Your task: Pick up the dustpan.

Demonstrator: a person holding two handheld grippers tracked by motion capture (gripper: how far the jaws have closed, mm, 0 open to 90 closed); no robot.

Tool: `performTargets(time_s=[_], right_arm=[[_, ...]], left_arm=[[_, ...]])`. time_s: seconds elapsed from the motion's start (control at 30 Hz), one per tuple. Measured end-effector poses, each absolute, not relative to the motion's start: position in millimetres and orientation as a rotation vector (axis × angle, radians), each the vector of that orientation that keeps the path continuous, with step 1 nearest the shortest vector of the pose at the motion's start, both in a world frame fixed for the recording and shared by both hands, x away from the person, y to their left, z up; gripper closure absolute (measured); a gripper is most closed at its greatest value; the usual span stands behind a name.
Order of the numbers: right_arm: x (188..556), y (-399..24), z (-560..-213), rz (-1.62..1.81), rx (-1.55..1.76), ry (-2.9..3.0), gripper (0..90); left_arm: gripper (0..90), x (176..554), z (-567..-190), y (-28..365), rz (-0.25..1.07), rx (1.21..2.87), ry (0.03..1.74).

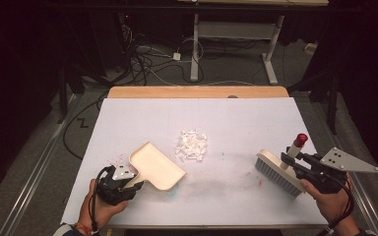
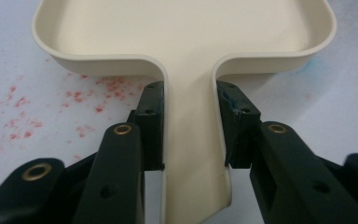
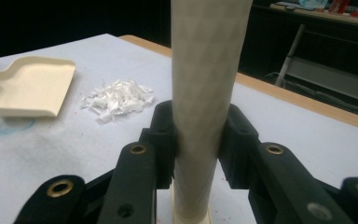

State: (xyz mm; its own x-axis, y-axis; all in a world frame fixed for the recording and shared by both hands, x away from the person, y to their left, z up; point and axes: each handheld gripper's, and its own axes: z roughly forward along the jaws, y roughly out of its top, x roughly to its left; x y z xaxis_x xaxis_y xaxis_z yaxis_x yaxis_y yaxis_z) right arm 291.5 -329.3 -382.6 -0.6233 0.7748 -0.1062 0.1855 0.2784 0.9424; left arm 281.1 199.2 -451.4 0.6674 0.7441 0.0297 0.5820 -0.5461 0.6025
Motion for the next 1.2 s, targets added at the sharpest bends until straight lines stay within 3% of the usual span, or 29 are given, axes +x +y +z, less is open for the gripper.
performTargets(time_s=[0.43,0.8,1.2], right_arm=[[314,-321,-379,1.354,0.864,1.962,70.6],[365,-277,-356,1.411,0.768,1.976,70.6],[429,-223,-356,1.402,0.775,1.993,70.6]], left_arm=[[63.9,281,-457,198,0.349,2.322,1.030],[63.9,281,-459,202,0.328,2.301,1.056],[63.9,286,-460,198,0.310,2.310,1.053]])
